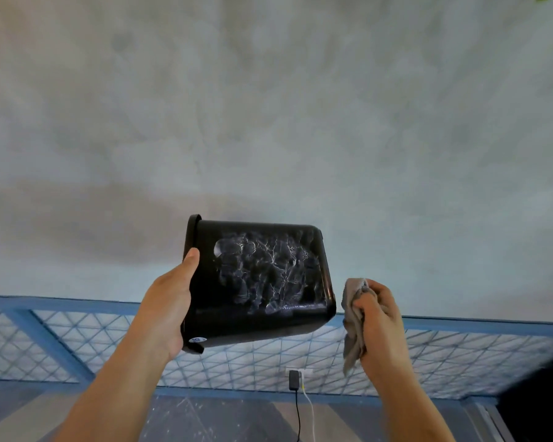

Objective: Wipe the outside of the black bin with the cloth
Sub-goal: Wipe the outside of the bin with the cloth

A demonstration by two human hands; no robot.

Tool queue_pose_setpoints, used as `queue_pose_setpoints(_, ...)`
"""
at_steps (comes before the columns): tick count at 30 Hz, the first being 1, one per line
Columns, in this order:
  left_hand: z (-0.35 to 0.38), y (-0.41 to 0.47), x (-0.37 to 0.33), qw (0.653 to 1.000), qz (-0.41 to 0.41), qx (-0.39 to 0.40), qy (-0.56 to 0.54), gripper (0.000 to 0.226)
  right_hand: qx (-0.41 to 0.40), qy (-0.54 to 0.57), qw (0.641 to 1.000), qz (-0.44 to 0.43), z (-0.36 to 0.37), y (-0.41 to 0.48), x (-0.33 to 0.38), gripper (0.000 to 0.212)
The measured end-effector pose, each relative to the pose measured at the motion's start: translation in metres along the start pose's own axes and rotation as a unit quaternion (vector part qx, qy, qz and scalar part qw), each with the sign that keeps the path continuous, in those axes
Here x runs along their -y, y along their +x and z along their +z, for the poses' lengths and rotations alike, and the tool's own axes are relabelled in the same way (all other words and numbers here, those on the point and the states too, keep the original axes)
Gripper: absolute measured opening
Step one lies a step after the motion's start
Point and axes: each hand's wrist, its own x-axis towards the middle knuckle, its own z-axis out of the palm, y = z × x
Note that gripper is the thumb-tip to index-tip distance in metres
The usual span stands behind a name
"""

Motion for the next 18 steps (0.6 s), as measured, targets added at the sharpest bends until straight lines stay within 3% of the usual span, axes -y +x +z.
queue_pose_setpoints(3,-0.007,-0.002,-0.001,0.999,0.025,0.028,0.013,0.044,-0.026,-0.020,0.999,-0.043,0.000,-0.009,0.022,0.019)
queue_pose_setpoints(6,-0.013,-0.004,0.001,0.998,0.046,0.043,0.002,0.036,-0.002,-0.070,0.991,-0.111,0.009,-0.030,0.050,0.014)
queue_pose_setpoints(10,-0.020,-0.005,0.005,0.996,0.077,0.052,-0.009,0.035,0.043,-0.162,0.961,-0.222,0.046,-0.069,0.066,0.030)
queue_pose_setpoints(15,-0.030,-0.008,0.011,0.990,0.129,0.049,-0.011,0.038,0.114,-0.288,0.859,-0.407,0.110,-0.107,0.039,0.039)
queue_pose_setpoints(18,-0.042,-0.005,0.012,0.988,0.145,0.040,-0.019,0.043,0.129,-0.356,0.819,-0.431,0.138,-0.113,0.012,0.031)
